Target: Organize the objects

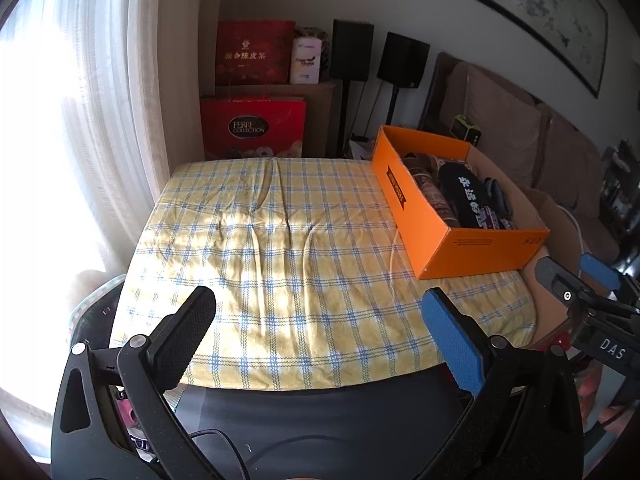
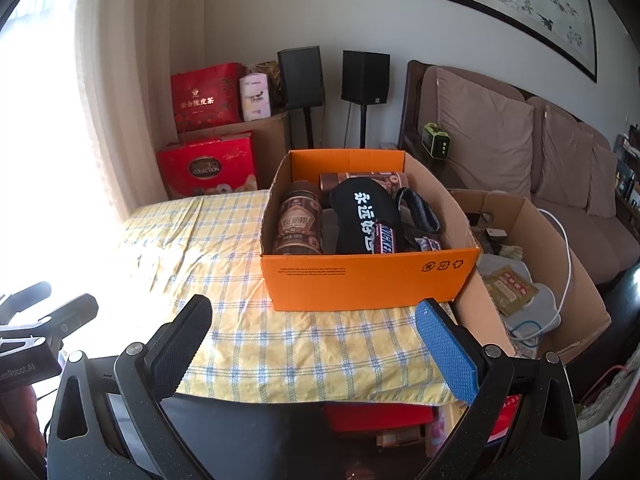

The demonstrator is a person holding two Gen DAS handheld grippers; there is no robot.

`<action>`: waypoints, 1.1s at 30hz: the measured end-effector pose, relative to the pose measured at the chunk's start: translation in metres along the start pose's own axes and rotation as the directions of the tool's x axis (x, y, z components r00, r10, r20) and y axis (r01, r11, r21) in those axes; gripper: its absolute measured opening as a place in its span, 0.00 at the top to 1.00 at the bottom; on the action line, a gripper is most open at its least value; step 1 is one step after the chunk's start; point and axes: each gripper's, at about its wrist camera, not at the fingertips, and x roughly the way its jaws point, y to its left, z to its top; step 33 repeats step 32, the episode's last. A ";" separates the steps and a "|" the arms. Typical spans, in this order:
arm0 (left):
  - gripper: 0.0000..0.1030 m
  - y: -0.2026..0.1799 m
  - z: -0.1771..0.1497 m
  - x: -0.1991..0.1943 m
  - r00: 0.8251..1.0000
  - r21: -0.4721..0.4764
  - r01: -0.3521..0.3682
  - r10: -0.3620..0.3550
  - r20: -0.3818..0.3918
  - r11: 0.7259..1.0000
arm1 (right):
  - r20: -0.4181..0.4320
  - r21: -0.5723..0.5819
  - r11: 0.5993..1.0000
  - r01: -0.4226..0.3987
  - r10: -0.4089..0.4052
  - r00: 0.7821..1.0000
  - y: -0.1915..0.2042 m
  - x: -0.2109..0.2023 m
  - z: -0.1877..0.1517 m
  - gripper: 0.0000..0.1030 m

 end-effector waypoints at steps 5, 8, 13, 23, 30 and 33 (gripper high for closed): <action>0.00 0.000 0.000 0.000 1.000 0.000 -0.003 0.003 0.002 1.000 | -0.001 0.002 1.000 -0.006 0.006 1.000 0.000 0.000 -0.001 0.01; 0.00 0.000 0.000 -0.001 1.000 0.002 -0.004 0.004 0.005 1.000 | -0.002 0.001 1.000 -0.006 0.006 1.000 0.000 0.000 -0.001 0.00; 0.00 0.000 0.000 -0.001 1.000 0.003 -0.002 0.002 0.004 1.000 | -0.002 0.000 1.000 -0.006 0.006 1.000 0.000 0.000 -0.001 0.00; 0.00 0.001 0.000 -0.001 1.000 0.002 -0.010 0.010 0.009 1.000 | -0.003 0.003 1.000 -0.008 0.008 1.000 0.000 0.001 -0.001 0.01; 0.00 -0.002 0.000 -0.001 1.000 0.016 -0.015 0.015 0.013 1.000 | -0.005 0.004 1.000 -0.008 0.009 1.000 0.002 0.002 -0.002 0.01; 0.00 -0.002 0.000 -0.001 1.000 0.017 -0.018 0.018 0.014 1.000 | -0.005 0.003 1.000 -0.007 0.007 1.000 0.002 0.002 -0.002 0.00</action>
